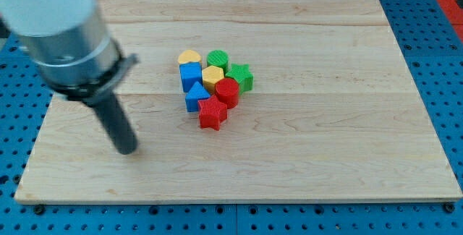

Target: Move the red star and red circle right a bit

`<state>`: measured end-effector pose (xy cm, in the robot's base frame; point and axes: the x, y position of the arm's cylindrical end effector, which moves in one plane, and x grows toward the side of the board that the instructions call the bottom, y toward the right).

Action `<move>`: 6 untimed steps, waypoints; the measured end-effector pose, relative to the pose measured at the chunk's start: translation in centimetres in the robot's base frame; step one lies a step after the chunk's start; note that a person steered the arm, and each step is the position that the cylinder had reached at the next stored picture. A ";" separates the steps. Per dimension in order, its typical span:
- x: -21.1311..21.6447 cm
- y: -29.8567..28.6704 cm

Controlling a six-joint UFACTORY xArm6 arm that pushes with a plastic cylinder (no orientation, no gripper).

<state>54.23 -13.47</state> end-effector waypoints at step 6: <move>-6.8 19.7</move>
